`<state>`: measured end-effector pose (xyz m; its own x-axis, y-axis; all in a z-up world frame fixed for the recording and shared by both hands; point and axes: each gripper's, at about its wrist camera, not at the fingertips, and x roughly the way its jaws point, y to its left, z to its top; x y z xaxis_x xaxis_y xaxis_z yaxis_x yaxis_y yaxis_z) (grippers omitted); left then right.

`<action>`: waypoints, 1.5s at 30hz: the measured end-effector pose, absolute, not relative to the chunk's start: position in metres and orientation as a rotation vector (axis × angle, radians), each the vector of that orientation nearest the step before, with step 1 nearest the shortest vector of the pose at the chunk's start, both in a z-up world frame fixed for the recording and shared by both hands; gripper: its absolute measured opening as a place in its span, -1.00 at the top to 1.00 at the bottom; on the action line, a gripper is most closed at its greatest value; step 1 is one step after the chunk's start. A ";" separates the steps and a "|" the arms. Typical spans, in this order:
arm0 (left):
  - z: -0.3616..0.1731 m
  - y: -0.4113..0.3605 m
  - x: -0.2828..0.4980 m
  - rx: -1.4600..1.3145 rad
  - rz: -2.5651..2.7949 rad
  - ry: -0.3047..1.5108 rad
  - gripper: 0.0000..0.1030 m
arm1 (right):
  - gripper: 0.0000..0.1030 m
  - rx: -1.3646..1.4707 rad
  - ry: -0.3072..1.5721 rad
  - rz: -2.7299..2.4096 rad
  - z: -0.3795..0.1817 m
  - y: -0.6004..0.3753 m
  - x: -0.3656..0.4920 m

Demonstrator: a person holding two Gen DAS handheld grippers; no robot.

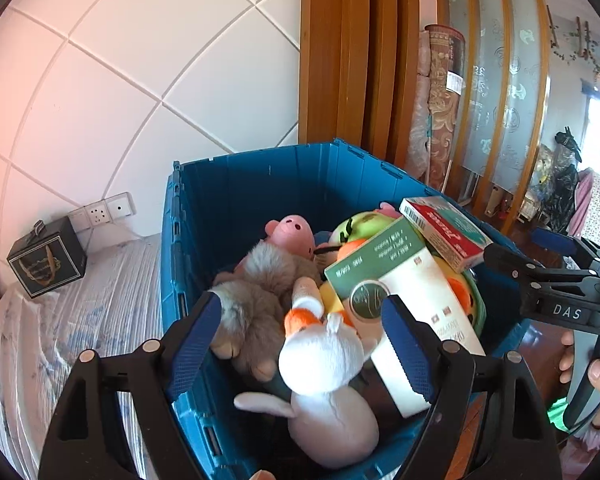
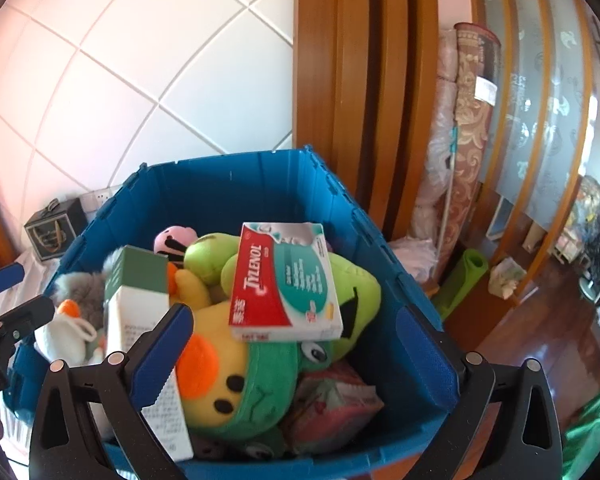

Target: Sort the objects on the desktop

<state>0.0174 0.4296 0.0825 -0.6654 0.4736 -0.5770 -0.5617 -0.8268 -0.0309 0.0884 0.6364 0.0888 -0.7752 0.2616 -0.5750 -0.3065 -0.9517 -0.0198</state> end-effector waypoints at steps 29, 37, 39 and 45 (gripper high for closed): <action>0.071 0.422 0.059 -0.745 2.456 0.239 -0.60 | -1.00 -0.832 0.087 2.658 0.064 0.601 0.125; 0.071 0.423 0.057 -0.739 2.462 0.264 -0.60 | -1.00 -0.820 0.106 2.670 0.063 0.603 0.124; 0.072 0.423 0.056 -0.739 2.460 0.262 -0.60 | -1.00 -0.821 0.107 2.669 0.063 0.604 0.123; 0.071 0.425 0.055 -0.741 2.451 0.257 -0.60 | -1.00 -0.814 0.110 2.668 0.064 0.605 0.120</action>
